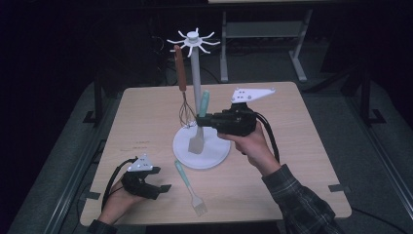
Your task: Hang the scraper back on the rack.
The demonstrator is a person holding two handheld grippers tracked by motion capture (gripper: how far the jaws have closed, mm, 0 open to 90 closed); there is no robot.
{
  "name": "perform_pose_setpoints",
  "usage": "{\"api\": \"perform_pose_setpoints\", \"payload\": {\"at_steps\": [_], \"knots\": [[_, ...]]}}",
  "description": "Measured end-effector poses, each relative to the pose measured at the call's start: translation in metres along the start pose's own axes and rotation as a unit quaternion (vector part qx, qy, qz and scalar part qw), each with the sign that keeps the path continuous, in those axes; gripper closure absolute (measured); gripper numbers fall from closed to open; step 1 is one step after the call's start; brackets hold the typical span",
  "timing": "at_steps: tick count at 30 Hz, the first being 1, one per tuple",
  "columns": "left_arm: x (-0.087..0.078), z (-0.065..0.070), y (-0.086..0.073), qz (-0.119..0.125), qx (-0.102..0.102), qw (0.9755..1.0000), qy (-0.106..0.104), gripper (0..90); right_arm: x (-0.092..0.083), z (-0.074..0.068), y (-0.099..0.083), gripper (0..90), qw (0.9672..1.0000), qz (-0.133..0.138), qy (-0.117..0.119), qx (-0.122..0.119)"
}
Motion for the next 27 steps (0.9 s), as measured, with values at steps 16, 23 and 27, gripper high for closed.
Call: {"api": "perform_pose_setpoints", "payload": {"at_steps": [16,23,27], "knots": [[0.003,0.005,0.000,-0.005,0.005,0.9999,-0.014,20.7,0.017,-0.011,0.056,84.5,0.9992,0.010,0.024,-0.031],[0.004,0.007,0.001,-0.002,0.001,0.9999,-0.014,20.6,0.025,-0.008,0.073,84.5,0.9989,0.013,0.033,-0.030],[0.004,0.007,0.001,-0.002,0.002,0.9999,-0.014,20.6,0.026,-0.004,0.077,84.5,0.9989,0.019,0.033,-0.027]]}}
Point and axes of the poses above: each handheld gripper's, and its own axes: x roughly forward along the jaws, y roughly out of its top, z roughly to its right, the point moved 6 cm from there along x, roughly forward along the jaws, and after that the axes turned 5 degrees about z, right-handed, at the moved point
